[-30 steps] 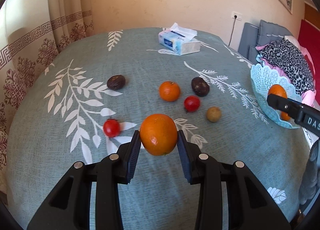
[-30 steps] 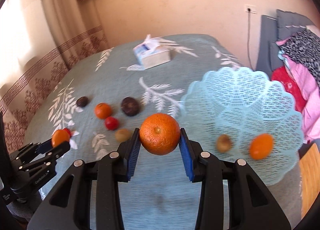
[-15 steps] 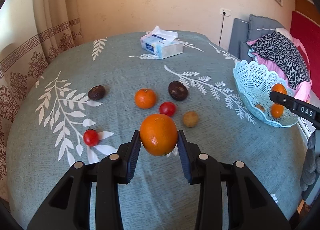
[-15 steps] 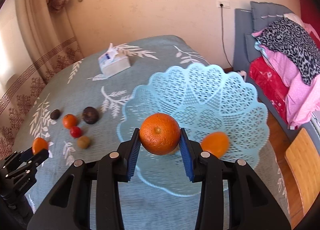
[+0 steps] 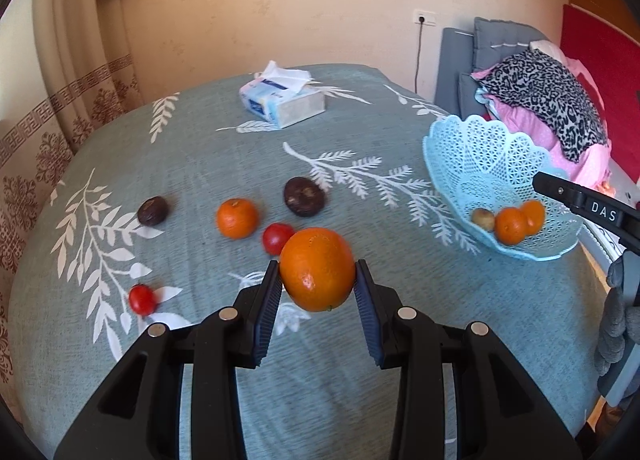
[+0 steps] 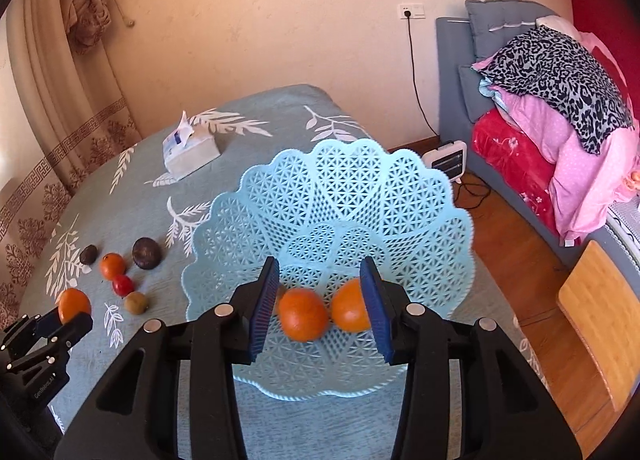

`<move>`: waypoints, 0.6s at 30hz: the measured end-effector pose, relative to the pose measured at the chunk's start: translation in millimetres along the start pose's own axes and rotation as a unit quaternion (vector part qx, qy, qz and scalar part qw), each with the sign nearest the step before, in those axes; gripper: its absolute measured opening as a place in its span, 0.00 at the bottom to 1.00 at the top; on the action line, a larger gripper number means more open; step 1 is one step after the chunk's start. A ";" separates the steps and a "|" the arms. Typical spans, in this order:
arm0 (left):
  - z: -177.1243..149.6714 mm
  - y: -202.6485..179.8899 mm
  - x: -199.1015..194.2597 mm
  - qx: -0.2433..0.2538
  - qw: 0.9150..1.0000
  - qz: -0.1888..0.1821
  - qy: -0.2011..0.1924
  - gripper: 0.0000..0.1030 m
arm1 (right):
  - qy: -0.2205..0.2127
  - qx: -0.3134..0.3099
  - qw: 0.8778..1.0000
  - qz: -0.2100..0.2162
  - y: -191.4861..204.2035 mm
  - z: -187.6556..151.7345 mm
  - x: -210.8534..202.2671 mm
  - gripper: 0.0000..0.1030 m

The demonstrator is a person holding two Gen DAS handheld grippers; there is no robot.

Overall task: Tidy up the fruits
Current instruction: 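Lower the held orange into the basket and open the left tool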

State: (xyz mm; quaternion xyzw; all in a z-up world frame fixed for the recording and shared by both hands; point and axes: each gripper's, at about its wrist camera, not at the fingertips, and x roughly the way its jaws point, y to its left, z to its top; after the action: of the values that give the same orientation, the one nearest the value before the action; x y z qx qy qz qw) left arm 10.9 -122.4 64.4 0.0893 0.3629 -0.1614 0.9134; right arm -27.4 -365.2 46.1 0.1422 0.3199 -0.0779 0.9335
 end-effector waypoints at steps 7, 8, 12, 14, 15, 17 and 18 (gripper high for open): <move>12.2 -27.3 5.8 0.025 1.000 -0.018 -0.004 0.36 | -0.010 0.013 1.000 -0.012 -13.4 2.6 -5.7 0.42; 15.5 -33.1 7.1 0.031 0.999 -0.021 -0.005 0.36 | -0.011 0.013 1.000 -0.015 -14.3 3.0 -6.2 0.42; 26.5 -54.2 10.7 0.048 0.998 -0.039 -0.014 0.36 | -0.013 0.012 1.000 -0.024 -16.8 2.9 -5.5 0.42; 31.7 -62.5 12.9 0.055 0.997 -0.050 -0.018 0.36 | -0.011 0.014 1.000 -0.025 -18.2 2.4 -4.3 0.42; 34.3 -66.8 14.5 0.058 0.997 -0.056 -0.019 0.36 | -0.010 0.015 1.000 -0.025 -18.6 2.0 -3.8 0.42; 39.9 -76.2 19.2 0.063 0.996 -0.065 -0.020 0.36 | -0.008 0.014 0.999 -0.028 -19.9 1.6 -3.2 0.42; 42.4 -79.8 21.7 0.065 0.995 -0.070 -0.019 0.36 | -0.008 0.014 0.999 -0.029 -20.0 1.5 -3.2 0.42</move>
State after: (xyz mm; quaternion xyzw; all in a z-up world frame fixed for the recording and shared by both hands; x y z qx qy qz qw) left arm 23.9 -213.7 76.2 0.1197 0.3394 -0.2498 0.8989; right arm -33.8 -384.5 45.0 0.1448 0.3149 -0.1109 0.9314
